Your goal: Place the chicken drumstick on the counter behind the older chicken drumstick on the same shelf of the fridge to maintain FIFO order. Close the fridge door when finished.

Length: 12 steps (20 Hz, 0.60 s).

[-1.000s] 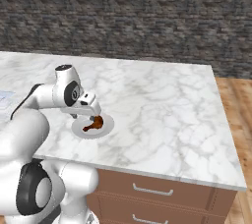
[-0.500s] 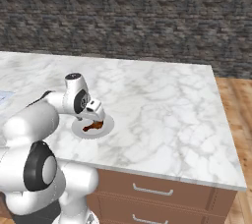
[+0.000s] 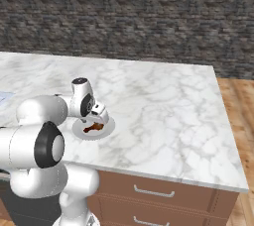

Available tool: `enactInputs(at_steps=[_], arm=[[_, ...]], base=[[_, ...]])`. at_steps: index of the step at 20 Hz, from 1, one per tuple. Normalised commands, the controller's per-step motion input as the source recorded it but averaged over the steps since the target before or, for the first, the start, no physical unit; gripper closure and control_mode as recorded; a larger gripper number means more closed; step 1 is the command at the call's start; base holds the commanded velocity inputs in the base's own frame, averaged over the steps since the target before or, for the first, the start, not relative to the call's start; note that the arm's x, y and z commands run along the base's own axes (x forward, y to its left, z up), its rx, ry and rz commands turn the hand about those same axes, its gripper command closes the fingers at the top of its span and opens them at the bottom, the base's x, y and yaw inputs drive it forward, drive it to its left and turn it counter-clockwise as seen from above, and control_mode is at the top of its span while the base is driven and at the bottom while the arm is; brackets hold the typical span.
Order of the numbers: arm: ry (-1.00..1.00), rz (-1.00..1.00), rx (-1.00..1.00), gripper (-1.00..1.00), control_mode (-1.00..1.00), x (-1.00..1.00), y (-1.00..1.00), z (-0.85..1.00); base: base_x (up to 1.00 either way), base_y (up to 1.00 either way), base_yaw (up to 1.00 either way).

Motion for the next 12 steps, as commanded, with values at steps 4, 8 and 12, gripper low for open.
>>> enactInputs(at_steps=[4, 8, 12], arm=[[0.0, 0.0, 0.0, -1.0, -1.0, 0.27, 0.0, -0.26], [0.0, 0.0, 0.0, -1.0, -1.0, 0.26, 0.0, -0.26], [0.0, 0.0, 0.0, -1.0, -1.0, 0.33, 0.0, -0.23]], base=[[0.0, 0.0, 0.0], [0.0, 0.0, 0.0], [0.0, 0.0, 0.0]])
